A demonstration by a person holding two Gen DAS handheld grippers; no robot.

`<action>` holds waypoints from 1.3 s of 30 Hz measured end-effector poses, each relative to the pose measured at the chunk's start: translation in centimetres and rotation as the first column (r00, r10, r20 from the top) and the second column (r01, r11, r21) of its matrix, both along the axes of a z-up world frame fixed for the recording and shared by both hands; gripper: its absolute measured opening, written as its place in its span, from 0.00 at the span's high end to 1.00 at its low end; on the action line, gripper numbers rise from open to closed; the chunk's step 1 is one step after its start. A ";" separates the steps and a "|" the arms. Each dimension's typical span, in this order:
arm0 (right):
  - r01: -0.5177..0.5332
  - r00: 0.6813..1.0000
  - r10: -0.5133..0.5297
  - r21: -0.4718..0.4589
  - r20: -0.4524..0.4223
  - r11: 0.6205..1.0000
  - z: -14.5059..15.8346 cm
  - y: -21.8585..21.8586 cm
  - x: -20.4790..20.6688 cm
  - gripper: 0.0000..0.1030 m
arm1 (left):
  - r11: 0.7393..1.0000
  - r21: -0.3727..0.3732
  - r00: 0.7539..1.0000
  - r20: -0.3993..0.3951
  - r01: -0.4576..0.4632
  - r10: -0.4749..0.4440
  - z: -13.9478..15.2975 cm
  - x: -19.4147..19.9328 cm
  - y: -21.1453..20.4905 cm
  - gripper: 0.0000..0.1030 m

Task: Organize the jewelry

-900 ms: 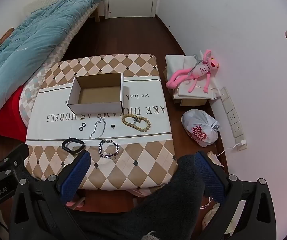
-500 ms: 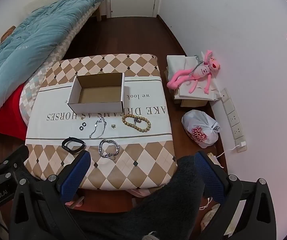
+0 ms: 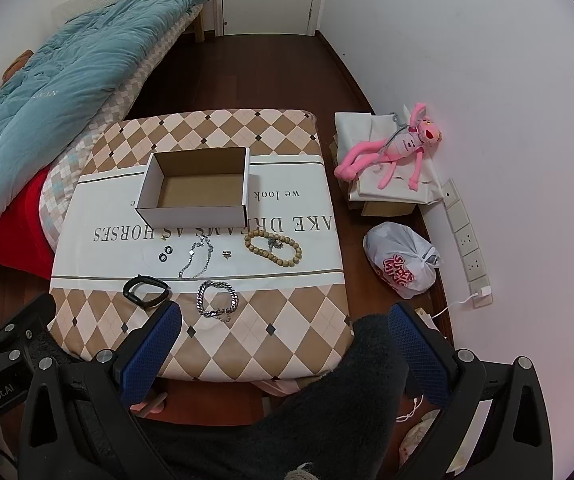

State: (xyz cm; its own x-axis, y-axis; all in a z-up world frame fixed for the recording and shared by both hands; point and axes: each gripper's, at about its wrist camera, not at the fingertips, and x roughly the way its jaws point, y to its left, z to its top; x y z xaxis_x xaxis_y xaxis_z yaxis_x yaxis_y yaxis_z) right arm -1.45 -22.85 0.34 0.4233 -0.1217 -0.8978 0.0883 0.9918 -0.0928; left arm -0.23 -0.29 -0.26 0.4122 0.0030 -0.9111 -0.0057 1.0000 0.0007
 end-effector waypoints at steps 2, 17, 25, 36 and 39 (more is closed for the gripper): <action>0.002 1.000 -0.002 0.000 -0.001 1.000 0.0 0.0 0.0 0.00 | 1.000 -0.002 1.000 0.000 0.000 0.000 0.1 -0.1 -0.1 0.00; 0.000 1.000 0.000 0.002 -0.001 1.000 0.1 -0.1 0.1 0.00 | 1.000 -0.005 1.000 0.005 0.001 -0.001 0.4 0.2 -0.1 0.00; 0.000 1.000 0.000 0.000 0.001 1.000 0.2 -0.1 0.1 0.00 | 1.000 -0.017 1.000 0.005 0.004 -0.004 0.7 0.4 0.3 0.00; -0.001 1.000 0.001 -0.002 0.001 1.000 0.2 -0.2 0.2 0.00 | 1.000 -0.016 1.000 0.005 0.005 -0.005 0.8 0.4 0.2 0.00; -0.001 1.000 0.001 -0.001 0.001 1.000 0.2 -0.2 0.2 0.00 | 1.000 -0.016 1.000 0.007 0.005 -0.005 0.7 0.3 0.2 0.00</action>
State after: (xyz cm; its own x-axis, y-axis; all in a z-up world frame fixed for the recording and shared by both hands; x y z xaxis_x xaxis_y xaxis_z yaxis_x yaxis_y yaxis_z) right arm -1.28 -23.00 0.53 0.4246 -0.1216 -0.8972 0.0871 0.9918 -0.0933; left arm 0.11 -0.06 0.49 0.4181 -0.0132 -0.9083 -0.0008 0.9999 -0.0149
